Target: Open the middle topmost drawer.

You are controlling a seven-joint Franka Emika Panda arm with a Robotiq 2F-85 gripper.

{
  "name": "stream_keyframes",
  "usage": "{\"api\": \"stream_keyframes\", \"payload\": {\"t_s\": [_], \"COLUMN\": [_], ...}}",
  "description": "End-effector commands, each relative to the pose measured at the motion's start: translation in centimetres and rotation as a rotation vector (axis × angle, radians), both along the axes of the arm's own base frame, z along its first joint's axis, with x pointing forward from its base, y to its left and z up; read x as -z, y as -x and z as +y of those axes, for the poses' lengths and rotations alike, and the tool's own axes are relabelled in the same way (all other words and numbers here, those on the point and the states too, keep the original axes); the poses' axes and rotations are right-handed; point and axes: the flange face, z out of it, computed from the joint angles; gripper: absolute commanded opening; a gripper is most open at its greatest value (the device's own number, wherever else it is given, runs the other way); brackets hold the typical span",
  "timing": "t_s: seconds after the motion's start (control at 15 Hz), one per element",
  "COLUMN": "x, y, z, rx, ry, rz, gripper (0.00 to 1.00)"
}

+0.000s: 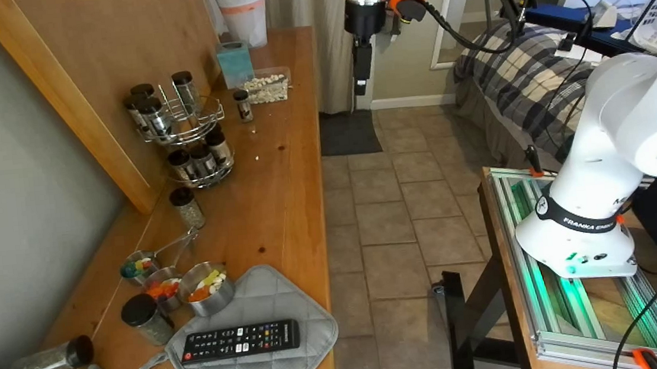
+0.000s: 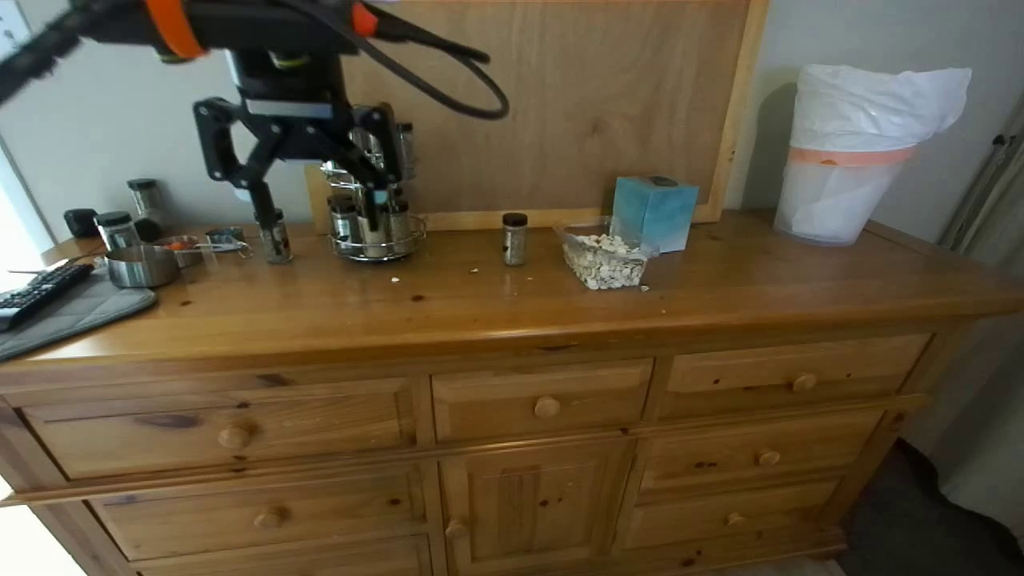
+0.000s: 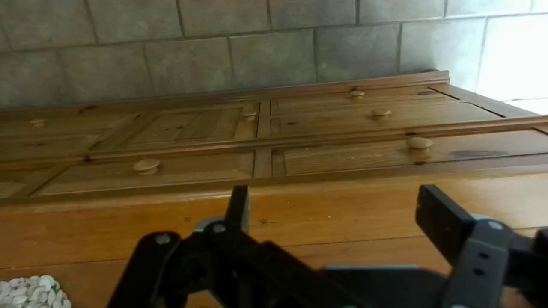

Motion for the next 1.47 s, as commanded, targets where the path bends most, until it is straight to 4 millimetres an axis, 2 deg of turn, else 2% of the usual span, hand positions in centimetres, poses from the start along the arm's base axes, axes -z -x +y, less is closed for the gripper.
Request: {"api": "stream_keyframes", "payload": {"t_s": [0.0,0.13,0.47,0.53,0.67,0.73,1.2,1.4], "x": [4.4,7.0,15.0,12.5,15.1,15.6,15.4,17.3], "y": [-1.8,-1.9,-1.6,-1.3,-1.0,-1.0,-1.4,-2.0], "z": [-3.9,-6.1,-11.0,-9.6,-10.6,-10.8,-10.8,-12.0], "rx": [-0.085,-0.093,-0.063,-0.065,-0.056,-0.055,-0.057,-0.09], "ry": [0.027,0.029,0.025,0.047,0.034,0.033,0.036,0.036], "rz": [-0.009,-0.017,0.022,0.009,0.039,0.045,0.038,0.029], "gripper": [1.0,1.0,1.0,1.0,1.0,1.0,1.0,1.0]}}
